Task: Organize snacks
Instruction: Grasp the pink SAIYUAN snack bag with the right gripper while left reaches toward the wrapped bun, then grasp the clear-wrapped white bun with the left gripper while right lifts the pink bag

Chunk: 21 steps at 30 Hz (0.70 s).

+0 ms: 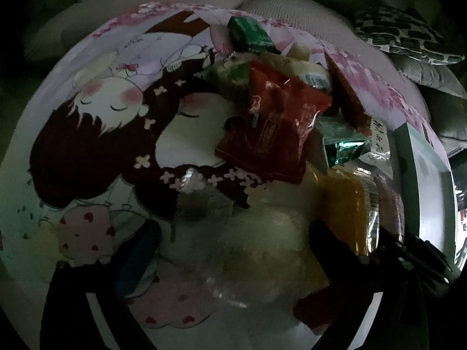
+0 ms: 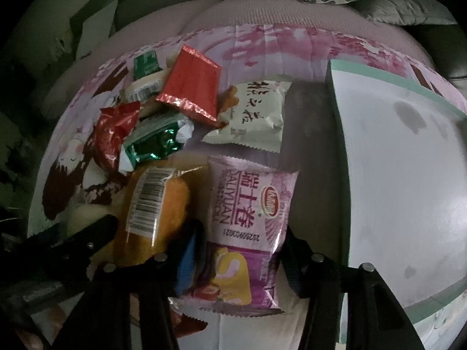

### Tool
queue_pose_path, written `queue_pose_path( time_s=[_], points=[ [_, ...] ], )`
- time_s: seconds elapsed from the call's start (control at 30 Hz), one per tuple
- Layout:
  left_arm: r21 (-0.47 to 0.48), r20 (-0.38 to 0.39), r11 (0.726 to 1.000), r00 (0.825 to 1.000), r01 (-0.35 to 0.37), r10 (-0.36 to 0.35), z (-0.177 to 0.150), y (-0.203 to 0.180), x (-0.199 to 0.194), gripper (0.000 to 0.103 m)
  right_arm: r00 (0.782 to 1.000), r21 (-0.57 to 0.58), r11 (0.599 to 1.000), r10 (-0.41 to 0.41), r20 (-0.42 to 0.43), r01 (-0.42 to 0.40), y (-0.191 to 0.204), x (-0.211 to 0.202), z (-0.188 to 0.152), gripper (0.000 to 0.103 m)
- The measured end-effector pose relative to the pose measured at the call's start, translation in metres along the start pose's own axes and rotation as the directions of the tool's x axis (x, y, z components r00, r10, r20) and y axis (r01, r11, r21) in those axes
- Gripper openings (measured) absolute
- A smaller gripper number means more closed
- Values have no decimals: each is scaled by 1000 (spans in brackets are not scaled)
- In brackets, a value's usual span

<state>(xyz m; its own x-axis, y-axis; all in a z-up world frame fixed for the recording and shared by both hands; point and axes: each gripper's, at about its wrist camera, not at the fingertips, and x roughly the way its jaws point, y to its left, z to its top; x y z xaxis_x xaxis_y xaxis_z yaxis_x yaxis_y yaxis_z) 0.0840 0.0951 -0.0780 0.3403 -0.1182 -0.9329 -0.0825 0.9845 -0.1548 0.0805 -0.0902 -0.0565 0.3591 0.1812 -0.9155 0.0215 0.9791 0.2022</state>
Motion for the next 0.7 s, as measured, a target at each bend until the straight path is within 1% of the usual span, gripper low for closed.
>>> queue_pose_path(
  time_s=[0.07, 0.1, 0.13, 0.27, 0.33, 0.57, 0.67, 0.7],
  points=[
    [-3, -5, 1000, 1000, -7, 7, 0, 0, 2, 93, 1000, 14, 1000, 5, 9, -5, -2, 1, 2, 47],
    [-3, -1, 1000, 1000, -9, 9, 0, 0, 1, 90, 1000, 19, 1000, 6, 11, -7, -3, 0, 3, 44],
    [-6, 4, 1000, 1000, -5, 5, 0, 0, -1, 85, 1000, 23, 1000, 12, 13, -12, -5, -1, 3, 44],
    [-34, 22, 999, 1000, 15, -14, 0, 4, -6, 80, 999, 55, 998, 42, 25, -43, -14, -6, 3, 41],
    [-47, 25, 999, 999, 22, -21, 0, 7, -8, 75, 998, 67, 996, 64, 30, -65, -15, -9, 3, 40],
    [-81, 63, 996, 997, 39, -34, -1, 19, -26, 70, 992, 82, 990, 108, 70, -114, -13, -20, 3, 40],
    [-87, 72, 995, 997, 44, -37, -1, 23, -31, 69, 990, 81, 990, 108, 93, -115, -14, -29, 3, 40],
    [-89, 74, 995, 997, 44, -37, -1, 23, -32, 67, 989, 82, 990, 109, 99, -117, -15, -31, 2, 40]
  ],
)
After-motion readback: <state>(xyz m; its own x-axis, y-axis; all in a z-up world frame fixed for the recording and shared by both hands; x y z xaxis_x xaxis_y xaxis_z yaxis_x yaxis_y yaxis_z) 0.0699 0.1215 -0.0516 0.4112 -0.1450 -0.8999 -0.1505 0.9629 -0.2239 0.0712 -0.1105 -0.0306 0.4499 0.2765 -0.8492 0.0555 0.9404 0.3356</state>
